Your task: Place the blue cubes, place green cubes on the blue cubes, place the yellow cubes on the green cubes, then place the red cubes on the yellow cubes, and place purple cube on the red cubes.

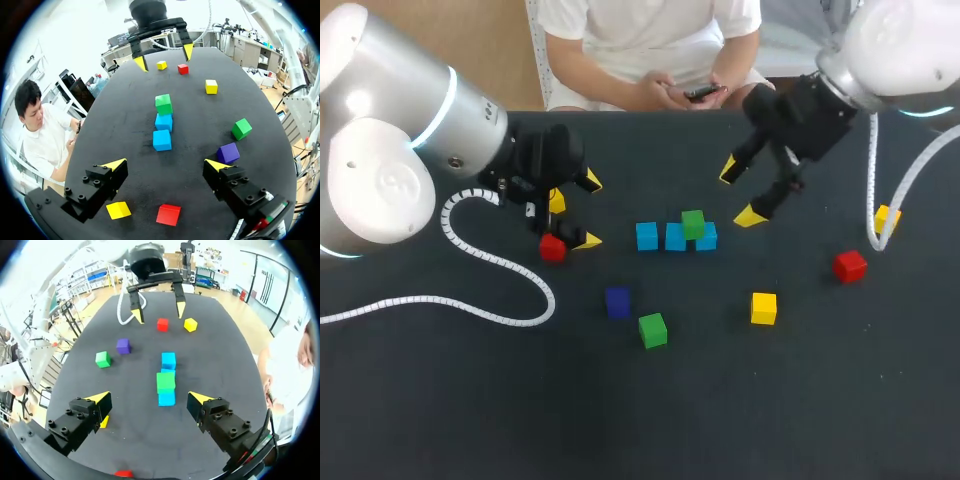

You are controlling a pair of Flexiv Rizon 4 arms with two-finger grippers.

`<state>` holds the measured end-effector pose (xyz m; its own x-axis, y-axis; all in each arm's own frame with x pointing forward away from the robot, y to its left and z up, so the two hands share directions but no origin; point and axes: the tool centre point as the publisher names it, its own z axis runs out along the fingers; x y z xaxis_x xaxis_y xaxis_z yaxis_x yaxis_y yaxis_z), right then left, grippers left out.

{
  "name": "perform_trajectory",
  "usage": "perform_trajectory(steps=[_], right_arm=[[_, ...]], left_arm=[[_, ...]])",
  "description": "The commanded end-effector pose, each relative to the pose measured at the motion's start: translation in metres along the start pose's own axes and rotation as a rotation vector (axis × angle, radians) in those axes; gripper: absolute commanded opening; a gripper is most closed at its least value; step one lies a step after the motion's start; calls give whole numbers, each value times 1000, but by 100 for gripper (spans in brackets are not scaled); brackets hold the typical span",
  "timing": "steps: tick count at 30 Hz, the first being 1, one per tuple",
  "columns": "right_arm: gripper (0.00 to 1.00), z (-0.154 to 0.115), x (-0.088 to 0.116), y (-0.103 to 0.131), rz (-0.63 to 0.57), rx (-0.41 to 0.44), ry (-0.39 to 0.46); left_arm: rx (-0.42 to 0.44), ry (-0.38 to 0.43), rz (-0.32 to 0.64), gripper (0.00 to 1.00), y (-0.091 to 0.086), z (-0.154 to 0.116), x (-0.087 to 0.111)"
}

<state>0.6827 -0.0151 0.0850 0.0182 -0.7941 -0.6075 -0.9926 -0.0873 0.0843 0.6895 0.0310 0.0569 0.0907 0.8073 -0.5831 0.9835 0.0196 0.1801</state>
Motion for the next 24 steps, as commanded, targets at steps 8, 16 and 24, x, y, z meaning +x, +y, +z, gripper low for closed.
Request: perform_trajectory(steps=[8, 16, 24], right_arm=[[100, -18, 3, 26, -4, 6, -58], [100, -16, 1, 41, -17, -31, -76], [100, -4, -2, 55, -27, -60, -66]], left_arm=[[1, -4, 3, 100, 1, 0, 1], [1, -4, 3, 100, 1, 0, 1], [1, -4, 3, 100, 1, 0, 1]])
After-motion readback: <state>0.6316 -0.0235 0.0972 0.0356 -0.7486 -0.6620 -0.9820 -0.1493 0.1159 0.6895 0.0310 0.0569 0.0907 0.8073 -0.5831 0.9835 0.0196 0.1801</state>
